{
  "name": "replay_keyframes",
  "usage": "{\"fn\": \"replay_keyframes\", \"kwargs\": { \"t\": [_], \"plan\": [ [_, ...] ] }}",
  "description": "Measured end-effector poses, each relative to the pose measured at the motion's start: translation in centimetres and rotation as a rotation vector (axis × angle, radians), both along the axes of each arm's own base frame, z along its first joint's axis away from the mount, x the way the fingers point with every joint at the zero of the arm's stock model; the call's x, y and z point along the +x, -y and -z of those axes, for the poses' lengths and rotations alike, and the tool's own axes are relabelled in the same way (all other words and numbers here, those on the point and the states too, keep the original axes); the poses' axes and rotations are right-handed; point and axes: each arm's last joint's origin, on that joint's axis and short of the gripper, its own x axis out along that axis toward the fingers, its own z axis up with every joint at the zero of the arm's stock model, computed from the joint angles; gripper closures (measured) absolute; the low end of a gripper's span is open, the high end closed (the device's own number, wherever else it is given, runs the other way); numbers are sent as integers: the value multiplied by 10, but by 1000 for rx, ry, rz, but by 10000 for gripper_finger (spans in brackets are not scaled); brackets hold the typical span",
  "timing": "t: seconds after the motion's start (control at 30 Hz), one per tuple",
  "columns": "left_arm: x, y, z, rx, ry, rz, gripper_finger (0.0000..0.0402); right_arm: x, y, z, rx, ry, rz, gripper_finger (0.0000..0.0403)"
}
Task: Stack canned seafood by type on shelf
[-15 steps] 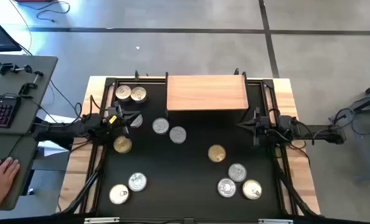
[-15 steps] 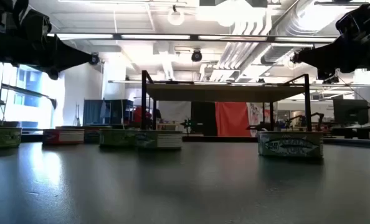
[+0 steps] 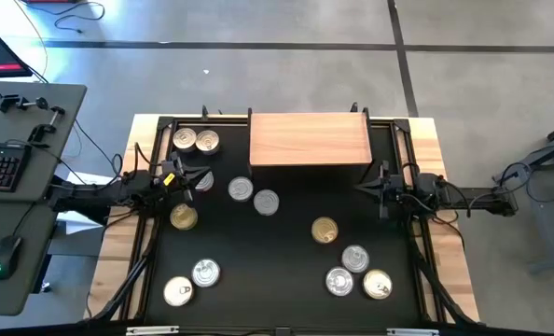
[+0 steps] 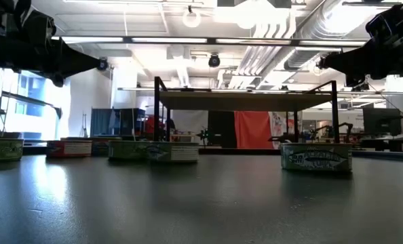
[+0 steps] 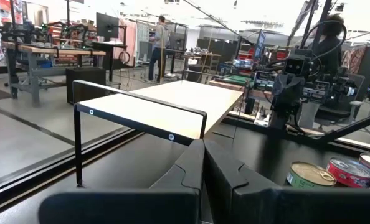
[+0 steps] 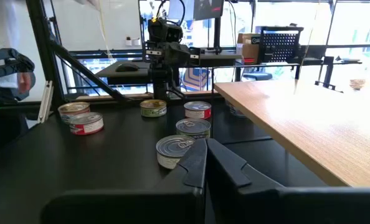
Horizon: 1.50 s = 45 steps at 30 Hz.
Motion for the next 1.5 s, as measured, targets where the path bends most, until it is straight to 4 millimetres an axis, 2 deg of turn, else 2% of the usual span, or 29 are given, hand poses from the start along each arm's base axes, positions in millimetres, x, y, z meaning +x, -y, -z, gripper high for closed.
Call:
{"fn": "replay_keyframes", "kwargs": {
  "t": [1.17, 1.23, 1.4, 1.5],
  "plan": [
    [0, 0, -1, -4, 11, 0, 401, 0, 0, 0, 0, 0, 0, 403],
    [0, 0, -2, -42, 41, 4, 401, 0, 0, 0, 0, 0, 0, 403],
    [0, 2, -9, -291, 228, 85, 401, 0, 0, 0, 0, 0, 0, 403],
    [-2, 1, -22, -420, 422, 127, 401, 0, 0, 0, 0, 0, 0, 403]
  ]
}}
